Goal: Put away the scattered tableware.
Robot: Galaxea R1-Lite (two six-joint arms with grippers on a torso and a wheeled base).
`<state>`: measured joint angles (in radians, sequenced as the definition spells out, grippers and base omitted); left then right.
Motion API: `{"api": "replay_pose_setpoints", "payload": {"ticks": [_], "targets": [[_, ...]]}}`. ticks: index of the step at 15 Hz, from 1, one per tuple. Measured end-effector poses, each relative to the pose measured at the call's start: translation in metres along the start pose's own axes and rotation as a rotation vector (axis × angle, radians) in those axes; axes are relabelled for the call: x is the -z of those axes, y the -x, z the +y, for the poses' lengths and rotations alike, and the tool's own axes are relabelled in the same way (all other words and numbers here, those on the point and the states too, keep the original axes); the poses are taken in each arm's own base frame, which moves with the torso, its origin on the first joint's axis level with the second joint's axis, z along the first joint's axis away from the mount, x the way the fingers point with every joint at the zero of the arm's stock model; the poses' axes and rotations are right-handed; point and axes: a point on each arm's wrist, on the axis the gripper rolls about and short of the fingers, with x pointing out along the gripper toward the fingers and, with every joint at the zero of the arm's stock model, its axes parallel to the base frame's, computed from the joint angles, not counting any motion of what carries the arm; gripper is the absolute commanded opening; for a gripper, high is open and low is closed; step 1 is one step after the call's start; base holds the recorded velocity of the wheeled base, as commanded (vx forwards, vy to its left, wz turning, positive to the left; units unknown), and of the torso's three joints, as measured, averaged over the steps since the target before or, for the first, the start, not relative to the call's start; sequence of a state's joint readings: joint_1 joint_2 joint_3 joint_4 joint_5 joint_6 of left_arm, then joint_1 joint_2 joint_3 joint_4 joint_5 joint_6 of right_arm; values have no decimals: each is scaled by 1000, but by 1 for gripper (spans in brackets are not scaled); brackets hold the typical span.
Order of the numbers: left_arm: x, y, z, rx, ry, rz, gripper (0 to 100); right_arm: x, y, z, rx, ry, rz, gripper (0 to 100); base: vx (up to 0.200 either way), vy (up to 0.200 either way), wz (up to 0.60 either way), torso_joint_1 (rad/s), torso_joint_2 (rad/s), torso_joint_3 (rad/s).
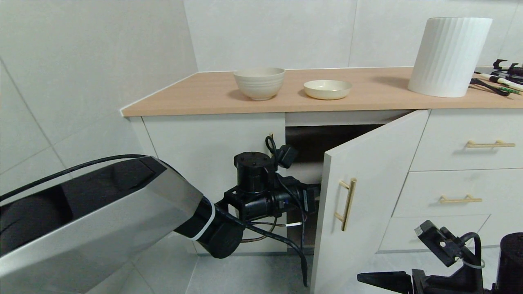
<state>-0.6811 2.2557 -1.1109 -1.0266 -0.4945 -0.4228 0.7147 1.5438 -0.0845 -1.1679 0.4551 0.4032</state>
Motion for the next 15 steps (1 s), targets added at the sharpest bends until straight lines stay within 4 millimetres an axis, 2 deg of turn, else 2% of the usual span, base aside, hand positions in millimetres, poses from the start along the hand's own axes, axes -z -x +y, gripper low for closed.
{"api": "replay_pose_setpoints", "payload": {"ticks": [5, 9, 11, 13, 14, 15], "targets": [[0, -5, 3, 1, -2, -4, 0, 0, 0, 1, -3, 2, 1, 100, 0, 0, 0, 0, 0, 0], [9, -19, -10, 26, 14, 61, 0, -1, 1, 3, -10, 8, -9, 100, 0, 0, 0, 0, 0, 0], [12, -29, -37, 72, 11, 99, 0, -5, 5, 7, -24, 21, -34, 100, 0, 0, 0, 0, 0, 0], [19, -36, -90, 172, 1, 172, 0, -9, 13, 16, -59, 50, -74, 100, 0, 0, 0, 0, 0, 0], [22, -34, -111, 203, -1, 204, 0, -11, 17, 21, -79, 64, -92, 100, 0, 0, 0, 0, 0, 0], [19, -31, -123, 221, -8, 203, 0, -12, 21, 25, -93, 75, -108, 100, 0, 0, 0, 0, 0, 0]]}}
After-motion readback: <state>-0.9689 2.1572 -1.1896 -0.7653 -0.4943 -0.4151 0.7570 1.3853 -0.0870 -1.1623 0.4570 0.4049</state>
